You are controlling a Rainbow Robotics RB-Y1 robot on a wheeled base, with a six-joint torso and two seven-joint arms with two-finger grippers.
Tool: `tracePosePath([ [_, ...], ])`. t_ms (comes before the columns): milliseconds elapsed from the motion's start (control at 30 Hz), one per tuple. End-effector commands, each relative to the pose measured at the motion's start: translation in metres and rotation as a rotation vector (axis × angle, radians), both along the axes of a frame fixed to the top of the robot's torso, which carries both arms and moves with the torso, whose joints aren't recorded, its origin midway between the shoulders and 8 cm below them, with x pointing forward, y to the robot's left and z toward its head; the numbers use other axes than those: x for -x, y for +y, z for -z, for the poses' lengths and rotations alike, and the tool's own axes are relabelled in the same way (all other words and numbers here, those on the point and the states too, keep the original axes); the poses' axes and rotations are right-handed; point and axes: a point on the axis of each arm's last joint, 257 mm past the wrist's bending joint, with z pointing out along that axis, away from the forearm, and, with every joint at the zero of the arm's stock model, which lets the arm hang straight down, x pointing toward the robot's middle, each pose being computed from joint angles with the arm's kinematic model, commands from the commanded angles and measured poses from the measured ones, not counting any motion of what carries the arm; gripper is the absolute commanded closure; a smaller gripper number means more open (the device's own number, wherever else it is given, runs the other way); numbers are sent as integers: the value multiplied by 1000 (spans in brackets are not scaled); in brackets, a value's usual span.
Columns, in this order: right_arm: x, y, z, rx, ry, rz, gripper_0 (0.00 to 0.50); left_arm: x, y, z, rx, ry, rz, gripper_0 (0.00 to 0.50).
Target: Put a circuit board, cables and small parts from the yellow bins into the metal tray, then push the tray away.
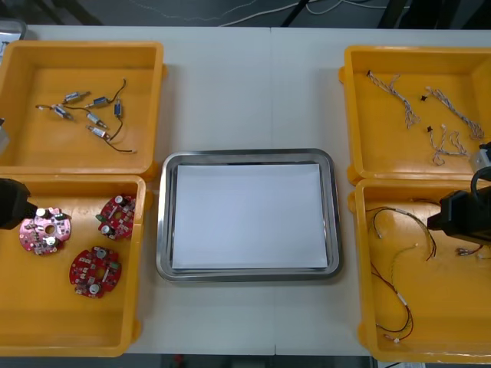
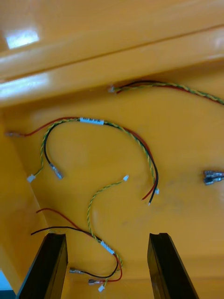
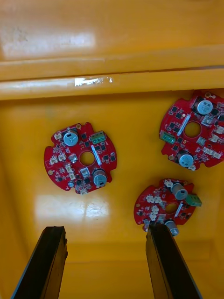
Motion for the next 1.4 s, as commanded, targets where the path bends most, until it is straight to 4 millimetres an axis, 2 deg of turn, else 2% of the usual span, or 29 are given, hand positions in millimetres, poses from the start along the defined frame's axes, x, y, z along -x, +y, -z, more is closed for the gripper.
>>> tracePosePath([
  [33, 21, 12, 13, -41, 13, 73, 0, 11, -8, 11, 46, -26, -26, 0],
  [400, 29, 19, 37, -62, 25, 109, 0, 27, -26, 46, 141, 1, -97, 0],
  [733, 29, 20, 68, 83, 12, 103, 0, 34, -33, 87, 97, 3, -98, 0],
  [967, 28, 34, 89, 98, 11, 73, 0, 42, -42, 101, 103, 30, -96, 0],
  [1167, 24, 39, 109, 91, 12, 83, 0, 37, -49, 107, 114, -7, -111, 0],
  [1400, 24, 42, 118, 66, 22, 109, 0, 36, -50, 111, 99, -39, -139, 0],
])
